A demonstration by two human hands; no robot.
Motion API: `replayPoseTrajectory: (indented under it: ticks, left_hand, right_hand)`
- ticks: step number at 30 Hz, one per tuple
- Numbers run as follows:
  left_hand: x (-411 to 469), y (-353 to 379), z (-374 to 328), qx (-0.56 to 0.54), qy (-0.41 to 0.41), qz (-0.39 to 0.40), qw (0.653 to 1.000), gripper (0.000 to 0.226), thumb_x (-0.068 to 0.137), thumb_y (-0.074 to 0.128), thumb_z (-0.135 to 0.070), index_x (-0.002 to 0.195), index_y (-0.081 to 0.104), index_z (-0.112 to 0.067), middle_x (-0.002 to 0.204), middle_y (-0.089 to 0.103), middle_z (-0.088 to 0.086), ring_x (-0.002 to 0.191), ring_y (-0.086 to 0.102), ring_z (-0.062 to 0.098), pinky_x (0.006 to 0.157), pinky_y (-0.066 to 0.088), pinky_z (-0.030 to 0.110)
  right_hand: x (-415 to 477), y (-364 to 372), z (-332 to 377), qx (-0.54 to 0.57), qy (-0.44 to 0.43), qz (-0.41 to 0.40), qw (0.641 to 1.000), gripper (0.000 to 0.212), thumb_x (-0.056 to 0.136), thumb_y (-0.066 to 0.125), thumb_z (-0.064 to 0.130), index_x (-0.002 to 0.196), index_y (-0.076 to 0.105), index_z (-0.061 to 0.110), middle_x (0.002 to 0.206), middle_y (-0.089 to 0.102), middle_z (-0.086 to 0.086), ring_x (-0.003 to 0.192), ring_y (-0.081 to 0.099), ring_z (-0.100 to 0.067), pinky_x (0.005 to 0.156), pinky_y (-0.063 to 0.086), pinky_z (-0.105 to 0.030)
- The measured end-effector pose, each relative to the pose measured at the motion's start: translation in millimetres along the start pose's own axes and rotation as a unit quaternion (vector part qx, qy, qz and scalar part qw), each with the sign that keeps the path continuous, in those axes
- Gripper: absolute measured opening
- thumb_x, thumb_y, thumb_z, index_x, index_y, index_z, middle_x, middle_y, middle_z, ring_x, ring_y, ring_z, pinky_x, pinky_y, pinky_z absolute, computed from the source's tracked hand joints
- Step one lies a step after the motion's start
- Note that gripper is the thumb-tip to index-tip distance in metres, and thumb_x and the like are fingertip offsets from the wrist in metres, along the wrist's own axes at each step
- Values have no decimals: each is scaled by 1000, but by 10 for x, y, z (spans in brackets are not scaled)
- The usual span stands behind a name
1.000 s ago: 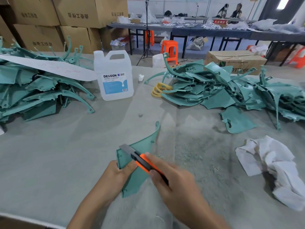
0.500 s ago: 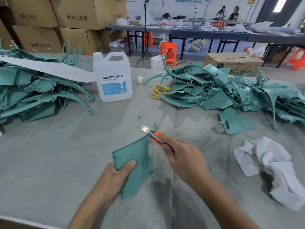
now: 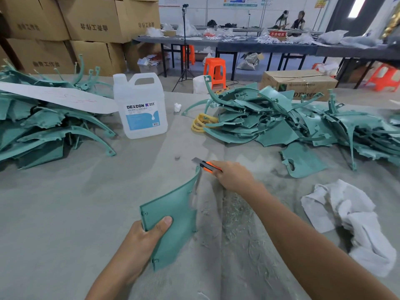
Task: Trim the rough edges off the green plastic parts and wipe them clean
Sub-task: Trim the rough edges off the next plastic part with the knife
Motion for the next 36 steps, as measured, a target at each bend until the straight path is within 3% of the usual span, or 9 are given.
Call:
replayPoseTrajectory:
  ticks: [7,11,14,16,18,21,28,33,36]
  left_hand:
    - [-12,-18,34,-23,-14,0,1000,53,71,81,-51,112,76,-18,113,74,17,104,71,38,93,55,56]
    - [-31,-149,98,-45,-4,-69,997,57,67,92,-41,117,73,-19,116,73,15,103,72,36,85,60,48]
    - [-81,-382,40,109,43,-215,970,106,57,97,-38,145,38,-33,136,58,6,121,61,28,103,48,50]
    - [-87,-492,-97,309,71,-274,908,114,63,94,-36,153,24,-30,148,43,6,136,42,28,114,35,47]
    - [-40,-474,-236,429,104,-253,861,97,71,86,-47,150,36,-22,153,40,6,141,35,29,117,29,49]
    - [62,-281,-368,417,124,-174,883,82,75,67,-74,140,47,-27,138,46,-15,130,45,16,111,38,44]
    - [412,41,-553,517,73,-80,849,125,44,54,-102,146,32,-33,133,44,-15,126,45,15,104,42,41]
    - [448,40,-544,409,20,-39,911,121,45,73,-85,147,24,-40,134,42,-20,118,51,8,101,43,35]
    - [377,211,-547,243,-6,5,970,88,57,65,-81,132,48,-39,115,65,-19,99,65,-1,95,51,37]
  right_hand:
    - [213,-29,89,-99,23,28,994,28,104,39,20,121,60,28,104,66,-5,92,62,-28,71,48,-35]
    - [85,17,58,-78,19,-3,997,28,104,41,21,123,59,31,103,68,-5,91,65,-31,74,54,-37]
    - [-83,65,-20,-40,11,-34,999,26,105,41,23,123,57,32,100,68,-5,91,65,-32,71,52,-37]
    - [-191,70,-85,-32,10,-47,998,28,104,42,24,127,55,35,104,69,-5,94,65,-32,72,52,-38]
    - [-306,72,-148,-26,12,-55,998,31,104,43,27,132,52,38,109,70,-5,97,64,-32,74,53,-38]
    - [-535,73,-219,9,15,-71,997,35,105,44,31,138,49,42,108,69,0,98,63,-29,74,50,-37]
    - [-1149,-12,-409,72,30,-136,988,43,107,41,40,148,37,51,84,62,13,72,57,-11,59,43,-31]
    - [-1504,-109,-602,130,56,-171,975,43,105,45,43,144,39,59,69,57,18,62,54,-4,56,39,-28]
    - [-1629,-82,-646,157,60,-168,971,42,104,48,41,142,43,59,71,59,11,63,55,-11,60,45,-34]
Point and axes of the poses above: each hand's wrist, its own x-axis towards the middle knuckle, its own y-axis out of the palm, z = x × y, the point moved 4 cm from there along x, towards the middle knuckle
